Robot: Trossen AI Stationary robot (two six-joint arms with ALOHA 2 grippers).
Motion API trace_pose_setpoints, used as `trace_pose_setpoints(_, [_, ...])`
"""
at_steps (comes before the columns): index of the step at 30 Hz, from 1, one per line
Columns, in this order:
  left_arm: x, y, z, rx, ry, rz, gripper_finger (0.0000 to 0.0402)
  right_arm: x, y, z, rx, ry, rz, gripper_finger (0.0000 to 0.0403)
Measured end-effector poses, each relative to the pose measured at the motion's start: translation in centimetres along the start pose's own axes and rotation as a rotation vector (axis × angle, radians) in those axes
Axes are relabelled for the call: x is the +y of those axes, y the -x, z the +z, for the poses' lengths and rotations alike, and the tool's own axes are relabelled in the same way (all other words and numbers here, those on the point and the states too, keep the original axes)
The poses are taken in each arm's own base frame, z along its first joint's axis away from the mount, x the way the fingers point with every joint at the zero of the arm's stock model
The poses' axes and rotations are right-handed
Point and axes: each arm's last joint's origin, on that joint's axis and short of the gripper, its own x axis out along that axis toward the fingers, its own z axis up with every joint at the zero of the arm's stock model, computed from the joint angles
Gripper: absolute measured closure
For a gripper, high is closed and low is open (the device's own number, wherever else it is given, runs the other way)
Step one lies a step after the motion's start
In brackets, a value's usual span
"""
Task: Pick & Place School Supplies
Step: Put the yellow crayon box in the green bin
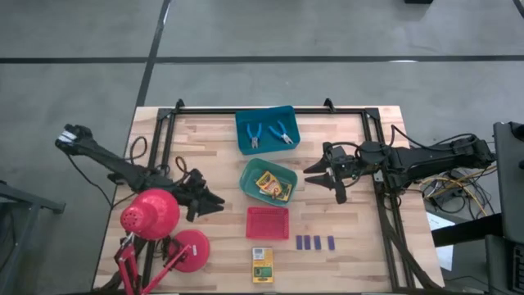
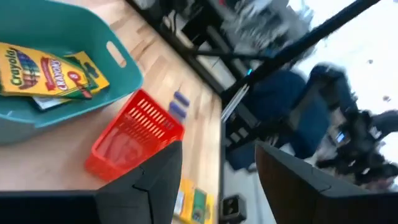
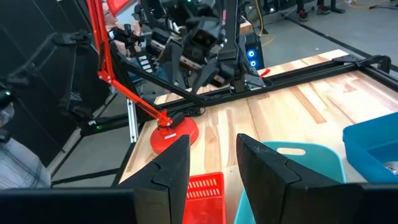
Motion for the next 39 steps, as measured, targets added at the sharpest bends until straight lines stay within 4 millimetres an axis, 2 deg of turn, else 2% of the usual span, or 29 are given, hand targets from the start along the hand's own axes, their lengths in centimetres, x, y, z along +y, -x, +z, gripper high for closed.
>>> trace_pose_setpoints(4, [1.5, 0.1, -1.9, -0.082, 0.083, -0.055, 0.0193, 0.0, 0.0, 0.0, 0.000, -0.001, 0.000, 0.0278])
trace_pose_setpoints(8, [2.3, -0.2, -2.8, -0.097, 0.153, -0.071, 0.0193, 0.0, 0.0, 0.0, 0.000, -0.001, 0.000, 0.0278])
trace_pose_setpoints(17, [0.2, -2.7, -3.1, -0.022, 0.119, -0.067, 0.0193, 0.0, 0.0, 0.0, 0.000, 0.000, 0.000, 0.0278])
trace_pose_setpoints(26, [-0.9, -5.4, -5.3, 0.011, 0.216, -0.025, 0.0193, 0.0, 0.0, 0.0, 0.000, 0.000, 0.000, 0.0278])
trace_pose_setpoints(34, [-1.0, -6.4, -6.6, 0.150, 0.254, -0.045, 0.0193, 0.0, 0.0, 0.0, 0.000, 0.000, 0.000, 0.0278])
trace_pose_setpoints(39, [-1.3, -6.5, -6.7, 0.147, 0.259, -0.047, 0.0193, 0.0, 0.0, 0.0, 0.000, 0.000, 0.000, 0.0278])
